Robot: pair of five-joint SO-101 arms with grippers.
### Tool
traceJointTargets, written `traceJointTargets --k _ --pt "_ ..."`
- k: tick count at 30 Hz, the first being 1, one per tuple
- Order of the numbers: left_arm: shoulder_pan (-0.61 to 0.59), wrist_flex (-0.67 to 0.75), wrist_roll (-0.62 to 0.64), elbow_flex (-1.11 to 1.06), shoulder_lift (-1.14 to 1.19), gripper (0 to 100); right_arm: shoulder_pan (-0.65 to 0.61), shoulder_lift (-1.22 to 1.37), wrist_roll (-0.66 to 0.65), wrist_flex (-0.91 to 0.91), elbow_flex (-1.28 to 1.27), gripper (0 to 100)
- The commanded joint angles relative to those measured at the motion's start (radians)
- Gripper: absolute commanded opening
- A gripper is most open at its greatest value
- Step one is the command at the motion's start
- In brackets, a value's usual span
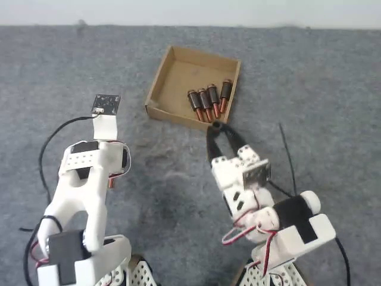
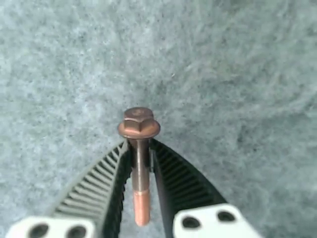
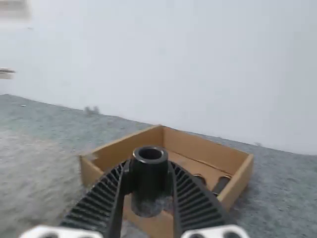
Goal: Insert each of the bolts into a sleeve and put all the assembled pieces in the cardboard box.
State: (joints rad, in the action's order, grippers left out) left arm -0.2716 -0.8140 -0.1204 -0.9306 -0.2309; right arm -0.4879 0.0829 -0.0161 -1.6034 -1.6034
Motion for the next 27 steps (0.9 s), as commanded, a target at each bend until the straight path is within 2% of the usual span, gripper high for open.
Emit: traceJointTargets --k 1,11,15,19,27 --pt "0.0 0.021 -0.015 0.002 -0.063 1 -0.048 -0.016 -0.018 -0.076 -0.054 0.6" --pt "0.002 0.026 -0.012 0.008 -0.063 1 -0.07 -0.007 -0.015 -0.074 -0.072 0.6" --pt "0.054 0.084 -0.009 0.004 -0.071 1 -0.07 -0.007 -0.014 -0.074 -0.072 0.6" --pt "0.11 0.083 -0.006 0.041 -0.074 1 -0.067 -0.005 -0.014 -0.074 -0.072 0.6" --pt "0.126 0.089 0.285 0.226 -0.072 1 -0.068 -0.005 -0.011 0.018 -0.071 0.6"
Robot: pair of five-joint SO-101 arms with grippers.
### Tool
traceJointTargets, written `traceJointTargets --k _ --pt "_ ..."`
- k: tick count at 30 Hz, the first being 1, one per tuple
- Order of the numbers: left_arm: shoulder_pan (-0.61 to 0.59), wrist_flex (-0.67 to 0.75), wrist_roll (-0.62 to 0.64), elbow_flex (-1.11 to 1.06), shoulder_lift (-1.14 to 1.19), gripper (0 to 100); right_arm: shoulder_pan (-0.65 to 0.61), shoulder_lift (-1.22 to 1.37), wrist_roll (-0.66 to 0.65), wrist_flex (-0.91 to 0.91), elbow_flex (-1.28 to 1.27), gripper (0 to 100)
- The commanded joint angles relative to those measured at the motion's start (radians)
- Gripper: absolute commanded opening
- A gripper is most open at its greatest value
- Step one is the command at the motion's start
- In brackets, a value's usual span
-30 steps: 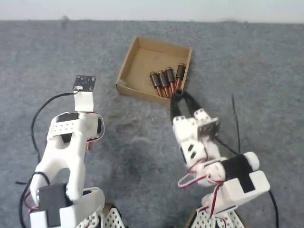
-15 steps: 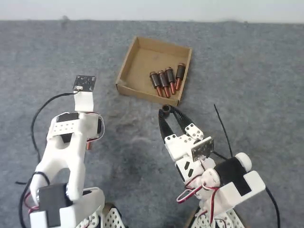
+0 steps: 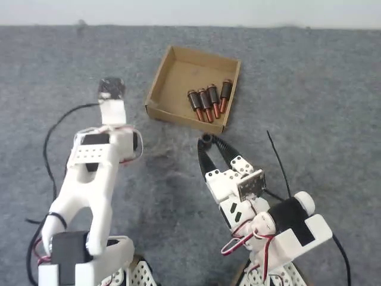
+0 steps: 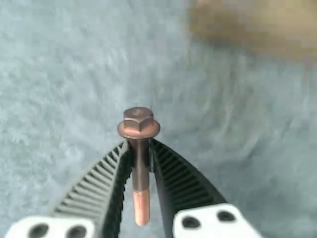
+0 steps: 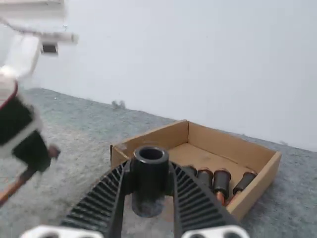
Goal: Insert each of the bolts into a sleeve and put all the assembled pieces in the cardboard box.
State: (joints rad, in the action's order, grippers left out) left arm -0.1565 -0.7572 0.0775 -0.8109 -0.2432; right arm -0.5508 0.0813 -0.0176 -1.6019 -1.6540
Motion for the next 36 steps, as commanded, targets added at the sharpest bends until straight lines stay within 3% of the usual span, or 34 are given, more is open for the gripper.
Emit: traceJointTargets --k 1,5,13,22,36 --pt "0.012 0.034 0.103 0.13 -0.06 1 -0.005 -0.004 -0.009 0.021 -0.02 0.6" --pt "0.044 0.095 0.112 0.173 -0.06 1 -0.008 -0.004 -0.009 0.024 -0.02 0.6" --pt "0.23 0.227 0.115 0.176 -0.061 1 -0.044 -0.004 -0.009 0.065 -0.018 0.6" --pt "0.276 0.259 0.117 0.17 -0.071 1 -0.05 -0.004 -0.009 0.073 -0.003 0.6" --pt "0.399 0.261 0.118 -0.018 -0.434 1 -0.077 -0.002 -0.009 0.163 0.028 0.6"
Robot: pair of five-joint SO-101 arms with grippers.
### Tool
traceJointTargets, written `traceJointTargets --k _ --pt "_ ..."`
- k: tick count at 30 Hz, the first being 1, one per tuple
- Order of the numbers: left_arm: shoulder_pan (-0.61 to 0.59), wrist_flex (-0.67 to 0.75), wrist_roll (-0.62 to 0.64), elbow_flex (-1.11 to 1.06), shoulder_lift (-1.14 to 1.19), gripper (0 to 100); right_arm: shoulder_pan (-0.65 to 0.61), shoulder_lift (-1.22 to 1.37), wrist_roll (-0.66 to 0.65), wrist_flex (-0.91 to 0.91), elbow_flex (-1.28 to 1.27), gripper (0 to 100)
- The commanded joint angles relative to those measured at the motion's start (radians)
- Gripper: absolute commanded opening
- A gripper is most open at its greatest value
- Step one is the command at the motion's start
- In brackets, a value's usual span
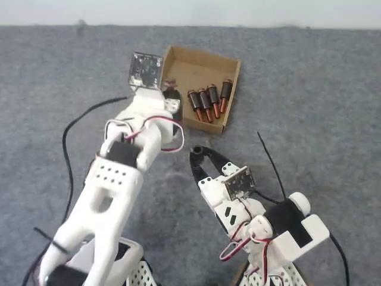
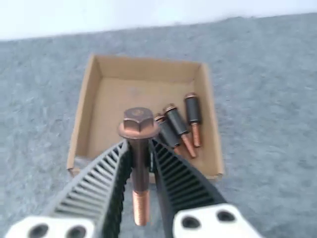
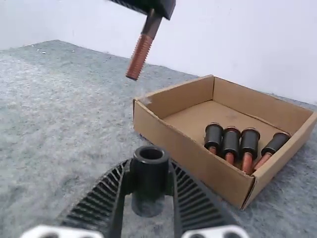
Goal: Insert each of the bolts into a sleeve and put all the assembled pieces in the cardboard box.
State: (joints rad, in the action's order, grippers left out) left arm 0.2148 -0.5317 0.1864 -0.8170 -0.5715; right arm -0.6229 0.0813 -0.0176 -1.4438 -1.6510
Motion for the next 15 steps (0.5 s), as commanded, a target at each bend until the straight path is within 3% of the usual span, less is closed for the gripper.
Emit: traceJointTargets --k 1,4,8,15 --pt "0.041 0.035 0.009 -0.03 -0.127 1 -0.005 -0.002 -0.009 0.005 0.023 0.6" --pt "0.077 0.035 0.032 -0.087 -0.198 1 -0.039 -0.004 -0.009 0.005 0.014 0.6" --pt "0.083 0.061 0.175 -0.163 -0.295 1 -0.079 -0.004 -0.009 0.004 0.0 0.6" --pt "0.089 0.311 0.255 -0.395 -0.416 1 -0.084 -0.004 -0.009 0.004 0.0 0.6"
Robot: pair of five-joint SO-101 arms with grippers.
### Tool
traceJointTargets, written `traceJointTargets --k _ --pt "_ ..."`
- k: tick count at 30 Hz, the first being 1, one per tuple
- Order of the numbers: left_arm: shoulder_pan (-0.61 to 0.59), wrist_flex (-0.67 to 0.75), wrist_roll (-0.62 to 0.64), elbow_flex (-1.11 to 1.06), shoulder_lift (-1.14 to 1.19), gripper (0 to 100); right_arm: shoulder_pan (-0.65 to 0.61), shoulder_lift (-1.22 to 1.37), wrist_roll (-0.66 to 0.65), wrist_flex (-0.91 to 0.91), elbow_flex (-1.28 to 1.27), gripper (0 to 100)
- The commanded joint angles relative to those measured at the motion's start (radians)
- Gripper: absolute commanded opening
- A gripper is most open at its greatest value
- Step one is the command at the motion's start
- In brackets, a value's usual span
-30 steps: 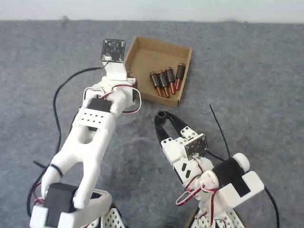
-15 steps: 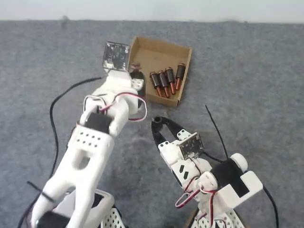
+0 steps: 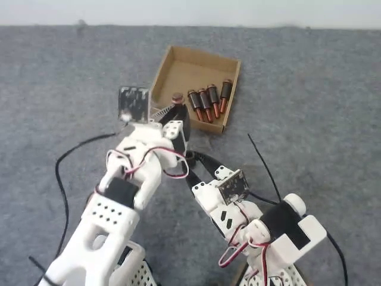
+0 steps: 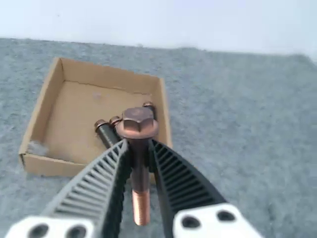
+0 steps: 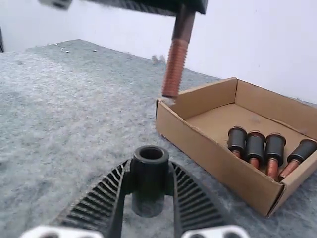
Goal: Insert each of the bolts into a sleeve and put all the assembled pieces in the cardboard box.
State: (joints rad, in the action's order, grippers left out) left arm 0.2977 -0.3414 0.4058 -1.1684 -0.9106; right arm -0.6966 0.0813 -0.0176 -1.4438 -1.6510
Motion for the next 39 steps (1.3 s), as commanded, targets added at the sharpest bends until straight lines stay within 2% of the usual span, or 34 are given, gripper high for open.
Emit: traceJointTargets --k 1,9,26,33,36,39 --pt "0.008 0.147 0.048 -0.077 -0.087 1 -0.012 -0.004 -0.009 0.004 0.0 0.6" --pt "0.02 0.166 0.008 -0.186 -0.196 1 -0.012 -0.004 -0.009 0.004 -0.002 0.6" --pt "0.037 0.164 0.008 -0.367 -0.44 1 -0.036 -0.005 -0.011 0.002 -0.012 0.6" --pt "0.041 0.075 0.005 -0.377 -0.503 1 -0.036 -0.005 -0.011 0.002 -0.014 0.6" --pt "0.043 0.086 0.003 -0.409 -0.514 1 -0.039 -0.012 -0.011 0.004 -0.025 0.6" --pt "0.038 0.161 0.003 -0.467 -0.528 1 -0.039 -0.013 -0.011 0.004 -0.025 0.6"
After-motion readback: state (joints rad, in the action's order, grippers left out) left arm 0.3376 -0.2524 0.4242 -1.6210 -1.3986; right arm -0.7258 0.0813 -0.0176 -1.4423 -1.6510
